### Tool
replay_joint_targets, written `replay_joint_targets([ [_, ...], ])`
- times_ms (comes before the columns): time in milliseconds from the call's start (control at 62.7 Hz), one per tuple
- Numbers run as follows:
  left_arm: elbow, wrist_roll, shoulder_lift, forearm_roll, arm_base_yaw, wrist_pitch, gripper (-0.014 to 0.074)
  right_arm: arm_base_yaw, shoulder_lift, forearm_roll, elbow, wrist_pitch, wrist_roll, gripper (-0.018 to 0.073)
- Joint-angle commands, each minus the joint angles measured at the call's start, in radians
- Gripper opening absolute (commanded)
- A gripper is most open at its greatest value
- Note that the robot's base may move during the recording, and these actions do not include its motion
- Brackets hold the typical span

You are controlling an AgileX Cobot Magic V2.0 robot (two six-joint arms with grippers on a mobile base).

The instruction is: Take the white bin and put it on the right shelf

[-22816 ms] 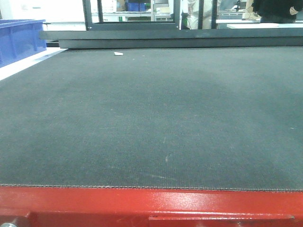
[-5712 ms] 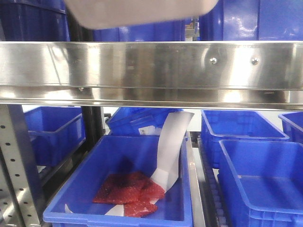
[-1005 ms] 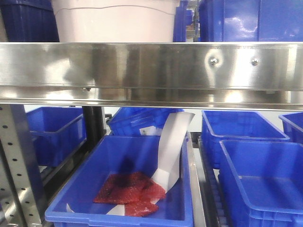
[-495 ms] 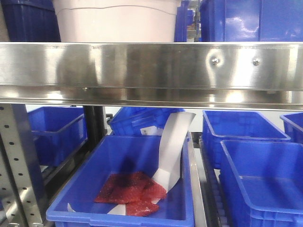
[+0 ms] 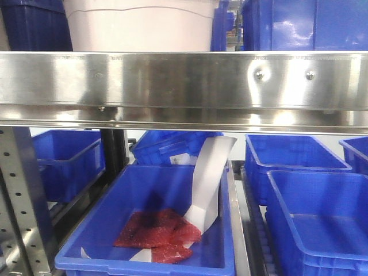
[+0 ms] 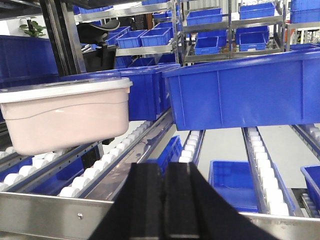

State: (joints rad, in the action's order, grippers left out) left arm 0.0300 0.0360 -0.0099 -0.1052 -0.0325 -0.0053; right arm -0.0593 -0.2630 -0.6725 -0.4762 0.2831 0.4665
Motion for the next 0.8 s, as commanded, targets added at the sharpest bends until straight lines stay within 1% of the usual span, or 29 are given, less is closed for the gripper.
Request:
replay_joint_targets([
  [0,0.020,0.024,-0.013,-0.004,0.009,-0.094,-0.0116,-0.004,-0.008,-0.011,-0.030,-0.058,0.001,0.0069],
  [48,0.020,0.039,-0.013,-0.004,0.009,-0.094,-0.0116,-0.004,-0.008,-0.011,-0.030,-0.058,0.001,0.0069],
  [782,0.020,0.039,-0.013,-0.006,0.009,-0.098,-0.0117,-0.004,-0.008,-0.011,-0.030,-0.059,0.001,0.0069],
])
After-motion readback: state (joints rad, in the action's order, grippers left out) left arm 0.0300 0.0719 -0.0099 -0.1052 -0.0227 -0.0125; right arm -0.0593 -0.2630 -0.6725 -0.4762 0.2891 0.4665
